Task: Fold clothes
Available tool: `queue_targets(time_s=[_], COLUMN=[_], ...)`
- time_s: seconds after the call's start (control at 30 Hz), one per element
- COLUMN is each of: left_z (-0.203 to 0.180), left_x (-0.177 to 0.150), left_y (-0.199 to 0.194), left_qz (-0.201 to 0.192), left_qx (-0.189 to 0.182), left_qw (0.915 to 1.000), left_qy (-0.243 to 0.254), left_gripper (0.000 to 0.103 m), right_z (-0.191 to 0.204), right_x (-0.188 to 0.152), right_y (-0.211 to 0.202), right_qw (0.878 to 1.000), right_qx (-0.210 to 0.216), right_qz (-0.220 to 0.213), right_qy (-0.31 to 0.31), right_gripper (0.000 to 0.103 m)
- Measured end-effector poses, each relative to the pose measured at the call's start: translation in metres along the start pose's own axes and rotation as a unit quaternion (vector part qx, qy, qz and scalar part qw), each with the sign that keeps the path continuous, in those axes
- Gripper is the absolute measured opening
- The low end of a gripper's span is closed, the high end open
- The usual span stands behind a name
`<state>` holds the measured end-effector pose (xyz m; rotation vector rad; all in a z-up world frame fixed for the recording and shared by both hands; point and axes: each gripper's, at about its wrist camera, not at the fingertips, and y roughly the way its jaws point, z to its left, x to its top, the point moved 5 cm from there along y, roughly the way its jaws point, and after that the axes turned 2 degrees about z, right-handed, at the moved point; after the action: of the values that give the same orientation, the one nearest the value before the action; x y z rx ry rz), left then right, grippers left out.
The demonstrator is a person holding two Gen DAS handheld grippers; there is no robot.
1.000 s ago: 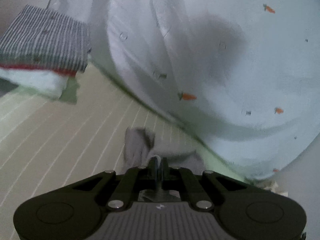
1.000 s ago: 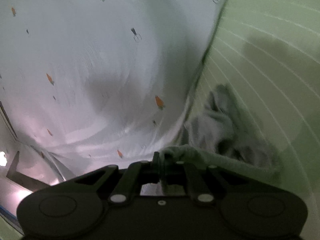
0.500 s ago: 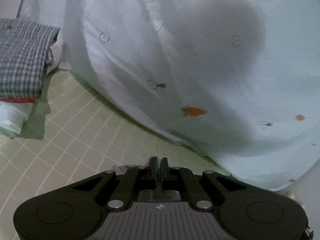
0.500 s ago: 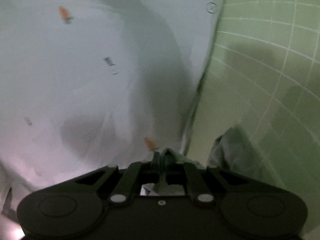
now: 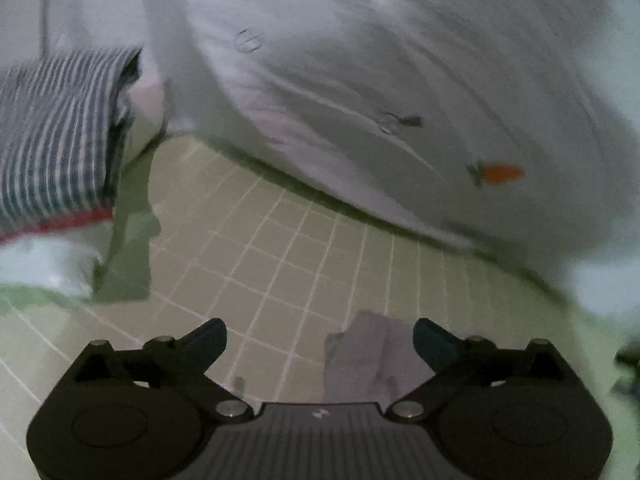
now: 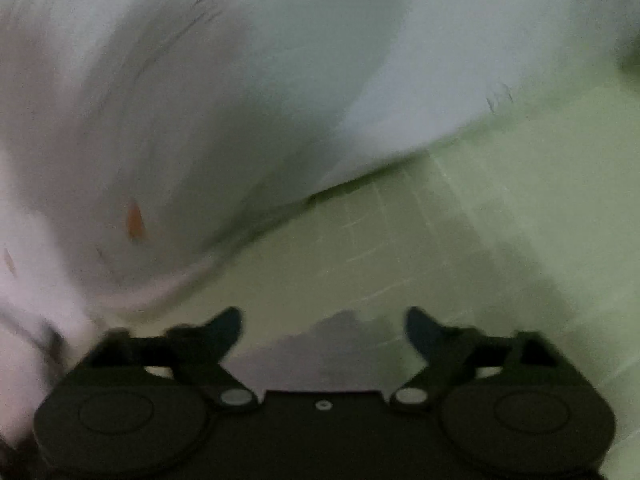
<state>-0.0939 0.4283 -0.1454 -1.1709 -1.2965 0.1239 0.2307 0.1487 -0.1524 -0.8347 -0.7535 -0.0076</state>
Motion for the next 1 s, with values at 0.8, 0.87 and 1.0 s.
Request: queue_targets(time_s=[0.8,0.87,1.0], left_z=[-0.013,-0.012,-0.012], left_x=[-0.067,-0.068,-0.063], left_y=[0.035,0.041,0.045], left_qz=[0.142,0.155,0.166], left_qx=[-0.09,-0.107,-0.129], left_qw=[0.9856,0.9822,0.9775], left_qy=[0.02,0.007,0.016], left_gripper=[0.103,0.103,0.103], right_z=[0.022,0.021,0.021], right_x=[-0.087,-0.089,-0.088], right_y=[0.017,0.018,0.018], right_qw=[0.99,0.991,0.991], right_qx=[-0.051,-0.049,-0.049], right_qz=[0.097,0.099,0.101], right_qy=[-0.087,-0.075,-0.077], right_gripper=[0.103,0.103,0.103])
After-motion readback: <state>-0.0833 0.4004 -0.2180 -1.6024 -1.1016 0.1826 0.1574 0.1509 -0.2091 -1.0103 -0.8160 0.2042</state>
